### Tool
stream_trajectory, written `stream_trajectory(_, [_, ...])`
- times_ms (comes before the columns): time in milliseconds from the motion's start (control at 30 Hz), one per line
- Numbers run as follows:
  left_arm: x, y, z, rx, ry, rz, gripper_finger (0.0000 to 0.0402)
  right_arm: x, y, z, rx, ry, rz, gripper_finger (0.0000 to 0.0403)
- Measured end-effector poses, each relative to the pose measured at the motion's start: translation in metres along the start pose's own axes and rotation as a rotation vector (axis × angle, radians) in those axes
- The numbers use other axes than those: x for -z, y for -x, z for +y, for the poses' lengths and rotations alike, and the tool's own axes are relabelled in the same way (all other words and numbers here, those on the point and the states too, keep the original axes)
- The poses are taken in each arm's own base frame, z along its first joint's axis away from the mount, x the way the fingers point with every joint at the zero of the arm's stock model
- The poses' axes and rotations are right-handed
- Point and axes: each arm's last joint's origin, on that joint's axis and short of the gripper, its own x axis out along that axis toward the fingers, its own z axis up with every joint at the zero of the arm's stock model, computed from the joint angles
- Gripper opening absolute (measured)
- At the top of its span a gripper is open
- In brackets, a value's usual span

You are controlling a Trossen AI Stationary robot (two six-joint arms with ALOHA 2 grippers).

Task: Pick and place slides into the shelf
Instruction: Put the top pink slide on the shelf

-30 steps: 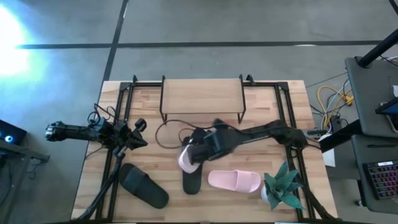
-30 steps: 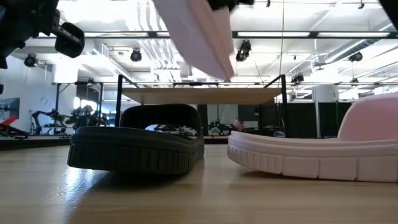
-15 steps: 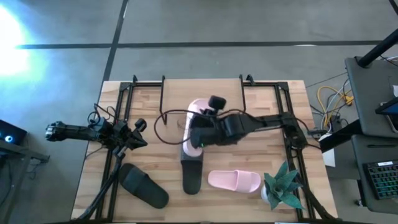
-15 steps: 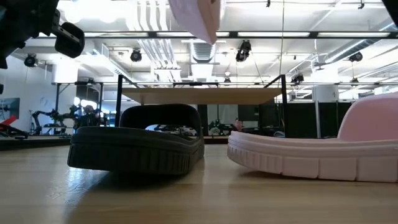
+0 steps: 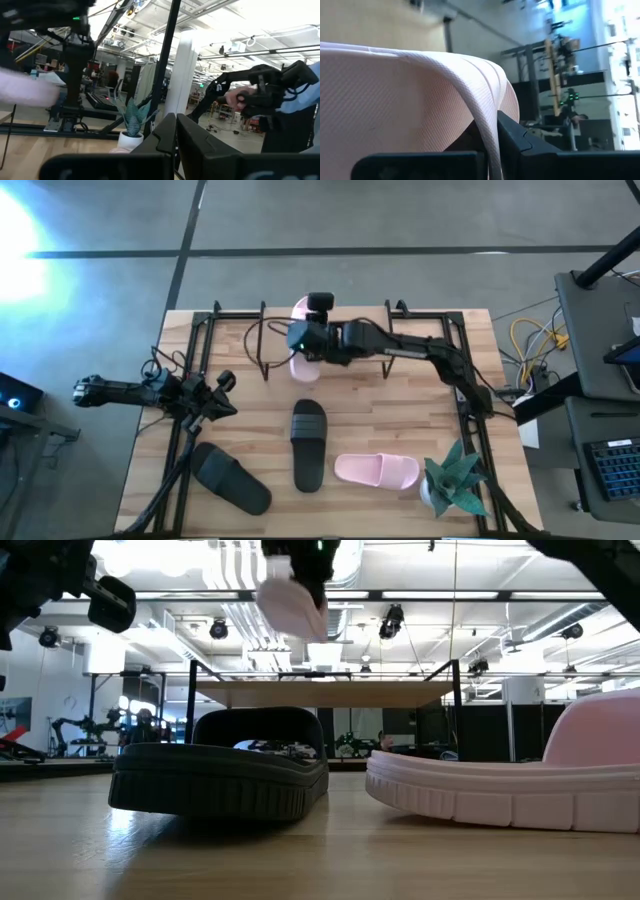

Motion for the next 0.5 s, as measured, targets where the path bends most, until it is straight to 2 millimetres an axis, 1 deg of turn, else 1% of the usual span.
stream_trajectory(233, [0.000,0.000,0.000,0.000,0.000,-0.001,0.0000,0.025,-0.051,-0.012,-0.105,0.054,0.062,0.0015])
stream_trajectory(333, [0.000,0.000,0.000,0.000,0.000,0.000,0.0000,0.036,-0.072,-0.013,-0.122,0.076,0.098,0.0015])
stream_trajectory(400, [0.000,0.000,0.000,0.000,0.000,0.000,0.0000,0.043,-0.082,-0.013,-0.130,0.093,0.124,0.0015])
stream_trajectory(500, [0.000,0.000,0.000,0.000,0.000,0.000,0.0000,0.049,-0.092,-0.011,-0.134,0.119,0.139,0.0015])
